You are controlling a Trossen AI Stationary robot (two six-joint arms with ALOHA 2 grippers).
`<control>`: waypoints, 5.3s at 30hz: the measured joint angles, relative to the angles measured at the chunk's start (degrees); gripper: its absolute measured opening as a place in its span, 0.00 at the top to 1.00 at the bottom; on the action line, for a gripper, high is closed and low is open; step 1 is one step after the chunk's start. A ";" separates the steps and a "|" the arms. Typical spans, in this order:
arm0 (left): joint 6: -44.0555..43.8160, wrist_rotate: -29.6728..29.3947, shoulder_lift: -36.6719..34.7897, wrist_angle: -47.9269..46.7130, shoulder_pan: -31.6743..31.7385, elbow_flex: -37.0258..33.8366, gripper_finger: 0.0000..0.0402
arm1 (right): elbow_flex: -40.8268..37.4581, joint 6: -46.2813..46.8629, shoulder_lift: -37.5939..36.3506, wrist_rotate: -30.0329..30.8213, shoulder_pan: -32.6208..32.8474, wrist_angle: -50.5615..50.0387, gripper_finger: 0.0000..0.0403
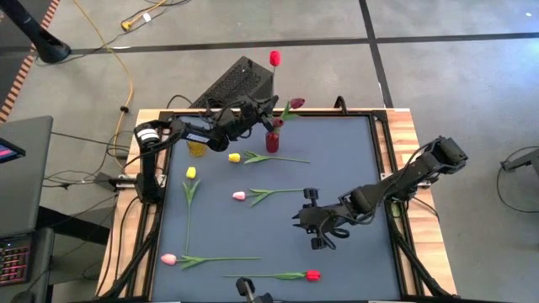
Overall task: Sort flowers into vase by color
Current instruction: Put the right red flower into the red flower vase, then put the red flower into the red flower vase
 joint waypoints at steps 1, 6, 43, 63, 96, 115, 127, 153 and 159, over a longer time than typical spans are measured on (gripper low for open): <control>0.17 0.30 -0.01 -0.02 0.02 0.12 1.00 | 0.00 0.00 0.00 0.00 0.00 0.01 0.71; 2.10 4.30 -0.04 -0.93 -0.11 0.22 1.00 | 0.00 0.00 0.00 -0.04 0.06 -0.20 0.71; -3.24 27.23 -0.07 -3.23 3.75 0.18 1.00 | 0.00 0.17 0.00 -1.51 0.02 0.00 0.71; -12.03 37.35 -0.62 -3.67 7.37 0.16 0.71 | 0.00 0.15 0.00 -1.53 0.00 0.03 0.71; 24.76 28.55 -34.44 -97.45 5.41 -1.54 0.71 | -0.02 0.12 0.46 -1.48 -2.84 3.81 0.71; 12.71 20.17 -41.16 -94.27 -35.14 -14.18 0.71 | -0.02 4.03 0.48 -0.80 3.57 9.18 0.71; 6.09 6.60 -35.73 -67.51 -56.48 -14.18 0.71 | -0.02 5.05 0.50 10.34 12.37 14.02 0.71; -5.64 -5.98 2.27 -68.67 -67.63 7.00 0.71 | 1.68 9.53 13.66 12.10 16.62 22.32 0.71; -7.37 -13.88 4.65 -68.59 -67.73 8.85 0.71 | 1.68 9.64 13.66 11.93 18.98 22.22 0.71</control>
